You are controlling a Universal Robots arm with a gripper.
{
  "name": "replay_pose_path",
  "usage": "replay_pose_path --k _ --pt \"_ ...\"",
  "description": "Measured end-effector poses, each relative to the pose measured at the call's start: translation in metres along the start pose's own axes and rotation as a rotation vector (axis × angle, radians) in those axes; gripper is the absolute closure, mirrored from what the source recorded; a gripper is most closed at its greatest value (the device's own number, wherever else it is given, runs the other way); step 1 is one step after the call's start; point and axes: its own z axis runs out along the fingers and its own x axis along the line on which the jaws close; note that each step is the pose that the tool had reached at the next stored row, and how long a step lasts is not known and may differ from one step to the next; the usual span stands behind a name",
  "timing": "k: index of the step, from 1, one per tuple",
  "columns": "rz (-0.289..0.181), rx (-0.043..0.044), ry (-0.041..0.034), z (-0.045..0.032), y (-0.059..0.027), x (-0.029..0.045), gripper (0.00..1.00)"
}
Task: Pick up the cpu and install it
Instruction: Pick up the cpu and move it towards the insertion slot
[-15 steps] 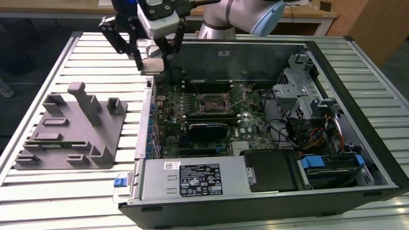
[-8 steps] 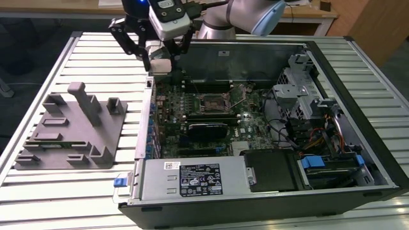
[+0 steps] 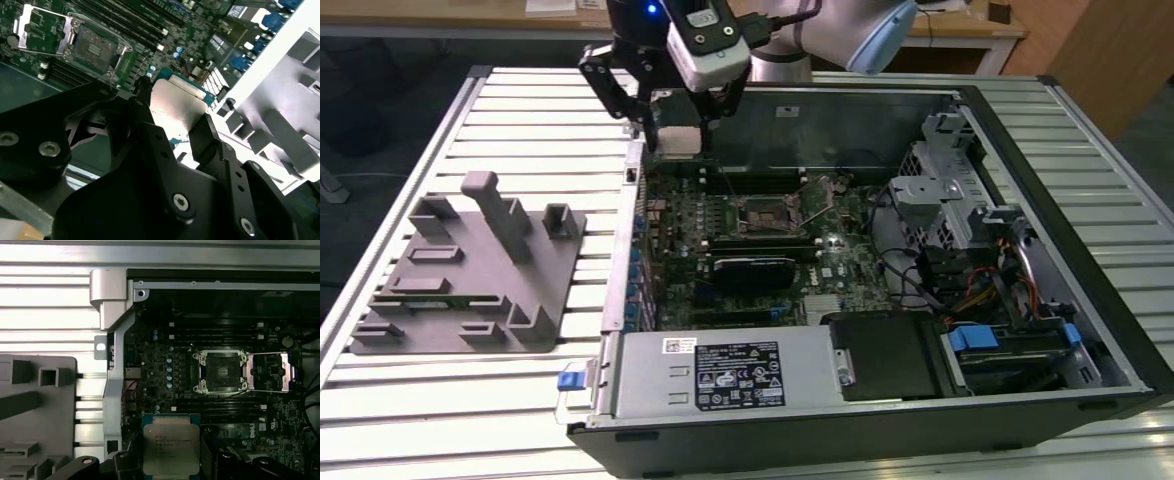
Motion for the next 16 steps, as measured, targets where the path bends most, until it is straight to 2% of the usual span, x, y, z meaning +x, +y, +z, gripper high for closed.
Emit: replay_pose_path --k 16 --pt "0.0 0.0 0.0 0.0258 0.0108 -0.0368 0.46"
